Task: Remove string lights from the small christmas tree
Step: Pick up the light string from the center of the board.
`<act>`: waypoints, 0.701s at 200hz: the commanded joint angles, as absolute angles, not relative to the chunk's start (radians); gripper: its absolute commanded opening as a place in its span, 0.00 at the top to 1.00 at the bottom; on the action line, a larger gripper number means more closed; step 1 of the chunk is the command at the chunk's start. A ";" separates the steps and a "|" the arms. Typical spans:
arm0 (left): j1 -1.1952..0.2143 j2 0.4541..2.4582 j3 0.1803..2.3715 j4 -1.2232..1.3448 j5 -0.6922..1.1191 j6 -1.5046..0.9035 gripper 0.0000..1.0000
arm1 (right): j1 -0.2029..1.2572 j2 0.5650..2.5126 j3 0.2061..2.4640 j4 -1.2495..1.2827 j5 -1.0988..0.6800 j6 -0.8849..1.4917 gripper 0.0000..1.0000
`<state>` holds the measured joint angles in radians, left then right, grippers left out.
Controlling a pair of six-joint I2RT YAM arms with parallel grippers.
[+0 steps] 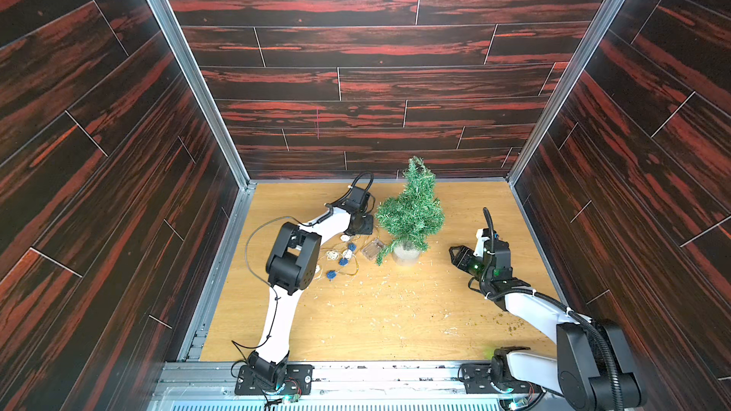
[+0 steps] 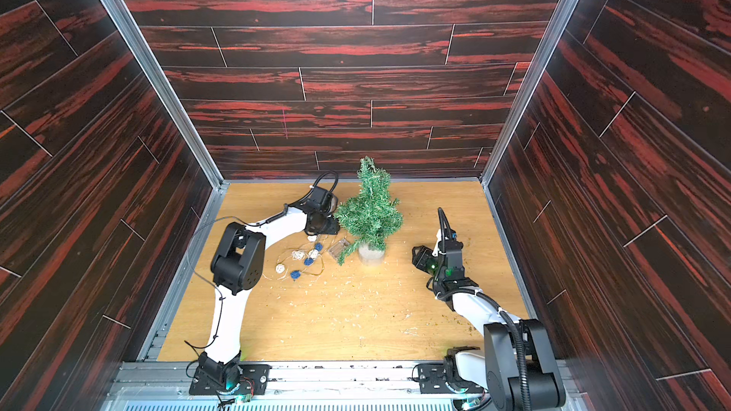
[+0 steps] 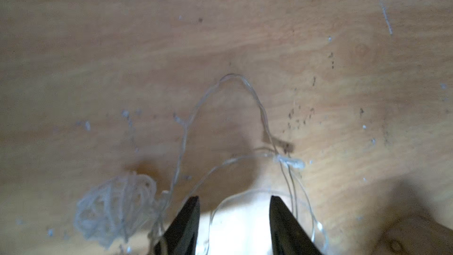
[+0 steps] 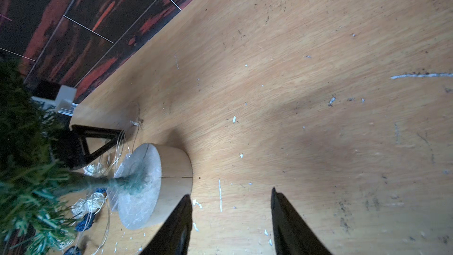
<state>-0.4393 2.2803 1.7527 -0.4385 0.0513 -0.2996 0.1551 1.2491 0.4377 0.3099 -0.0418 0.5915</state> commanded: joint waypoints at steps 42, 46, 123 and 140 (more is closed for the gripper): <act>-0.449 2.280 1.731 -0.597 -0.056 -0.198 0.86 | 0.153 1.286 0.453 0.336 -0.055 0.611 0.45; -0.450 2.271 1.718 -0.598 -0.061 -0.195 0.90 | 0.153 1.282 0.451 0.336 -0.052 0.610 0.45; -0.367 2.025 1.444 -0.583 -0.163 -0.285 1.00 | 0.153 1.260 0.440 0.325 -0.029 0.606 0.45; -0.305 1.980 1.395 -0.584 -0.151 -0.354 1.00 | 0.153 1.249 0.438 0.324 -0.027 0.603 0.45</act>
